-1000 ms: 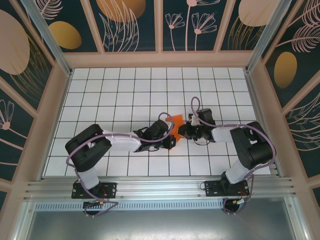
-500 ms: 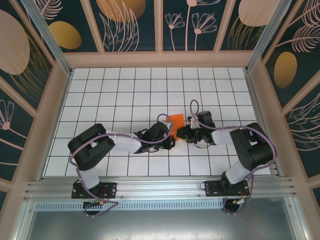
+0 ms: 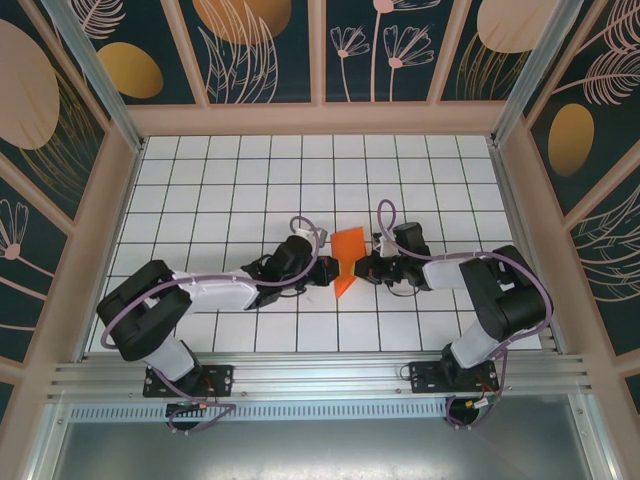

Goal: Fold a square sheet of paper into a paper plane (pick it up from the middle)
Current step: Third fold the triangle at the center of the table.

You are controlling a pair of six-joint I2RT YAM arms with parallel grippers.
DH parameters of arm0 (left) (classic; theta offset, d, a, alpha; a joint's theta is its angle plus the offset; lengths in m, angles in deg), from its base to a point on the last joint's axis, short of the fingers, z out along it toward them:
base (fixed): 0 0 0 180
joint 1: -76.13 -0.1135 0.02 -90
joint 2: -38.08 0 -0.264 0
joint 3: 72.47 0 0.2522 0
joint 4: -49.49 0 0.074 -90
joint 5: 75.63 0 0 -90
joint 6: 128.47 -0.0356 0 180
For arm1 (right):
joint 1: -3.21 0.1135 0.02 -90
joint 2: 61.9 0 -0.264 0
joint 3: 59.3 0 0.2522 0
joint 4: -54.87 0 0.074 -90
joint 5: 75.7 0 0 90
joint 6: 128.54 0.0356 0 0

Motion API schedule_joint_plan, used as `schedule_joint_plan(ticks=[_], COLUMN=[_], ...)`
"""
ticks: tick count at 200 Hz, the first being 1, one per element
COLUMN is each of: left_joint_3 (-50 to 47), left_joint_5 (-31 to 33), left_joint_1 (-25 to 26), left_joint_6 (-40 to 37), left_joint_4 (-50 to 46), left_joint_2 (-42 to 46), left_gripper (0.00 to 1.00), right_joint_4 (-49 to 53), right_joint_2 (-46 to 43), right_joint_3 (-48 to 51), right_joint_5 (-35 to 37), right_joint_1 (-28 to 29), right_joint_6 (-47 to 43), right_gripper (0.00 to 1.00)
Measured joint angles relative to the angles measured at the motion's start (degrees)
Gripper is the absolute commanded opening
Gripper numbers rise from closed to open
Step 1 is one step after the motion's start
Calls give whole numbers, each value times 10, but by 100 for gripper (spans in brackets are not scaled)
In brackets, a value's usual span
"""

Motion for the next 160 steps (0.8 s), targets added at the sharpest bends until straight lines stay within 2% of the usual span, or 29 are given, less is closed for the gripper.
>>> schedule_joint_plan(ticks=[25, 77, 94, 134, 160], left_joint_3=[-1, 32, 36, 38, 37], left_joint_5=[-9, -46, -50, -53, -57], left_joint_1=[-29, -34, -38, -40, -40], left_joint_6=[8, 27, 38, 61, 70], left_joint_4=[16, 29, 32, 41, 51], left_joint_2=[-3, -90, -114, -154, -161], left_gripper=[7, 3, 3, 1, 1], right_joint_4=[0, -4, -4, -9, -13], right_joint_2=[0, 0, 0, 0, -6], right_joint_3=[0, 0, 0, 0, 3], right_joint_5=[-4, -26, -30, -30, -24], right_joint_1=[0, 0, 0, 3, 12], right_joint_6=[-5, -31, -35, -34, -28], right_gripper=[2, 4, 7, 24, 31])
